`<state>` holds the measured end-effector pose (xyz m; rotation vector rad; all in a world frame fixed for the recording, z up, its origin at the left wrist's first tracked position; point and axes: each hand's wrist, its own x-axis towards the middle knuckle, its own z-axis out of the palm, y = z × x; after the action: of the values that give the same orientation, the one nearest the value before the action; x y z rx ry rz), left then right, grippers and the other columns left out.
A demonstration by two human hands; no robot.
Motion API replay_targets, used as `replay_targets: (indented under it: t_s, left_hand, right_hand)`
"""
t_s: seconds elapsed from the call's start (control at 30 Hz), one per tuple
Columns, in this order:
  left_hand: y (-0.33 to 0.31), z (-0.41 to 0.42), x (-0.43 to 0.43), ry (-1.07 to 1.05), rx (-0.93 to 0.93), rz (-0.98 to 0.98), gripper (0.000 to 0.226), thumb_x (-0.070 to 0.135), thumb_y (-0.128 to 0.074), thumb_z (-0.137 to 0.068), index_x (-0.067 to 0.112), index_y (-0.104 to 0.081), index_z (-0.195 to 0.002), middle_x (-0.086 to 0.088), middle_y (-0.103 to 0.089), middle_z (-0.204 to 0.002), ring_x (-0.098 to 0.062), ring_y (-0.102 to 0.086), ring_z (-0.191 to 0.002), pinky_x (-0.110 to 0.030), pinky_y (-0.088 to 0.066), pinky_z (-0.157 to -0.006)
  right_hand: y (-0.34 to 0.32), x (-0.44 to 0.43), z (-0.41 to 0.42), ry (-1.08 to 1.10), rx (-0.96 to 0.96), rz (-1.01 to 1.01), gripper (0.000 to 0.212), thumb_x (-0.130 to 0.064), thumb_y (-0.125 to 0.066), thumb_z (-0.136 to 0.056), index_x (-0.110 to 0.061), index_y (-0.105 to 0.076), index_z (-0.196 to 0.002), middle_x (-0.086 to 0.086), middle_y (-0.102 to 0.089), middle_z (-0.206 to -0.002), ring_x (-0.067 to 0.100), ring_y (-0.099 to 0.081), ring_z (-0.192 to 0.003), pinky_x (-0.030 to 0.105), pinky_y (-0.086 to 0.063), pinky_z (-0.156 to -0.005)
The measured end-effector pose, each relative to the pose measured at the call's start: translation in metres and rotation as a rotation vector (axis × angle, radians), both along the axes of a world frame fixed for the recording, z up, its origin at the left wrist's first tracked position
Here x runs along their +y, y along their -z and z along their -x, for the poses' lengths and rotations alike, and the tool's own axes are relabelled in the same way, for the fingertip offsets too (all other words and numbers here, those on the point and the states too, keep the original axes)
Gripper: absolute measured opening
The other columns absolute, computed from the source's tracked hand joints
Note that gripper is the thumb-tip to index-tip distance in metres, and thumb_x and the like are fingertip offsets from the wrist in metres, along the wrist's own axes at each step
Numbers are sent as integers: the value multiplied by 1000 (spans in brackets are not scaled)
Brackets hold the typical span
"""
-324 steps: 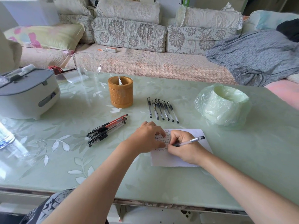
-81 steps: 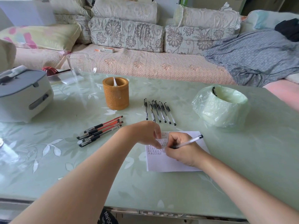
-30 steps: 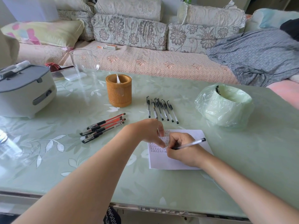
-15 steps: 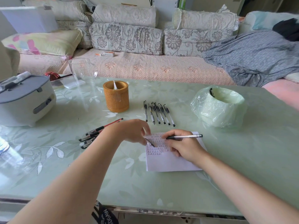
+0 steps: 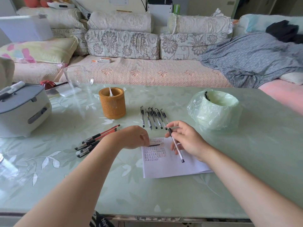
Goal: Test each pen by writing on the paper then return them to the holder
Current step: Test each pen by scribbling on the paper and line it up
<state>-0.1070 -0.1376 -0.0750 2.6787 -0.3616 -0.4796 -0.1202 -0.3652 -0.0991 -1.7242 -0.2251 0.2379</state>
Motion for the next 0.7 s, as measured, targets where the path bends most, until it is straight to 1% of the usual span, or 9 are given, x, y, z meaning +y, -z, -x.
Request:
replay_targets:
  t_s: [0.03,0.1,0.2,0.3,0.43,0.5,0.6,0.63,0.7]
  left_hand:
    - [-1,0,-1,-5,-4,4,10,31,-60,-93,31,-69,-95,20,-61,-82,-4,-59,-77,-19,-42,-63]
    - [-1,0,-2,-4,-18,-8,11,34,-57,-94,31,-67,-92,16,-63,-79,-5,-61,-72,-22,-43,-62]
    - [-1,0,-4,8,-37,-4,11,35,-56,-95,32,-64,-87,14,-66,-84,-5,-61,-74,-21,-41,-61]
    - [-3,1,-6,14,-40,7,12,33,-57,-95,31,-64,-86,16,-65,-79,-1,-57,-70,-19,-38,-58]
    - [-5,4,-7,19,-25,39,8,32,-59,-94,30,-66,-92,16,-64,-79,1,-56,-70,-18,-39,-59]
    - [-6,5,-10,26,-26,67,8,32,-60,-93,29,-68,-91,16,-64,-77,2,-56,-68,-17,-39,-59]
    - [-4,8,-19,12,4,113,17,37,-60,-93,27,-71,-84,15,-68,-68,5,-56,-57,-18,-39,-58]
    - [-3,9,-21,8,30,138,20,38,-61,-92,26,-72,-82,14,-69,-68,4,-57,-56,-19,-40,-61]
    - [-3,12,-26,17,100,210,21,38,-63,-90,23,-74,-81,12,-72,-71,-1,-60,-61,-21,-41,-66]
  right_hand:
    - [2,-2,-1,6,-83,137,29,-1,-50,-96,-26,-55,-111,8,-68,-99,22,-60,-58,36,-50,-50]
    - [6,-6,-5,22,-246,450,27,-15,-63,-91,-36,-58,-106,-8,-69,-93,9,-57,-60,36,-53,-62]
    - [8,-9,-6,-2,-372,719,19,-26,-65,-89,-37,-71,-104,-25,-66,-86,-9,-53,-66,21,-43,-69]
    - [7,-7,-5,-8,-449,809,21,-29,-62,-91,-41,-71,-105,-22,-57,-84,-5,-50,-77,20,-36,-72]
    - [11,-7,-6,-37,-469,830,22,-34,-59,-89,-48,-68,-103,-11,-64,-89,7,-56,-86,28,-46,-78]
    - [9,-3,-3,-69,-487,815,23,-32,-55,-91,-44,-68,-105,-10,-69,-96,10,-58,-92,33,-48,-83]
    - [4,2,5,-106,-543,860,28,-22,-48,-94,-31,-66,-113,-10,-69,-115,13,-57,-109,31,-46,-88]
    - [4,3,7,-114,-586,907,27,-26,-47,-92,-30,-66,-112,-10,-68,-113,14,-57,-109,30,-45,-85]
    - [3,2,10,-136,-675,1013,30,-47,-45,-85,-28,-65,-93,-9,-69,-94,17,-60,-97,30,-42,-74]
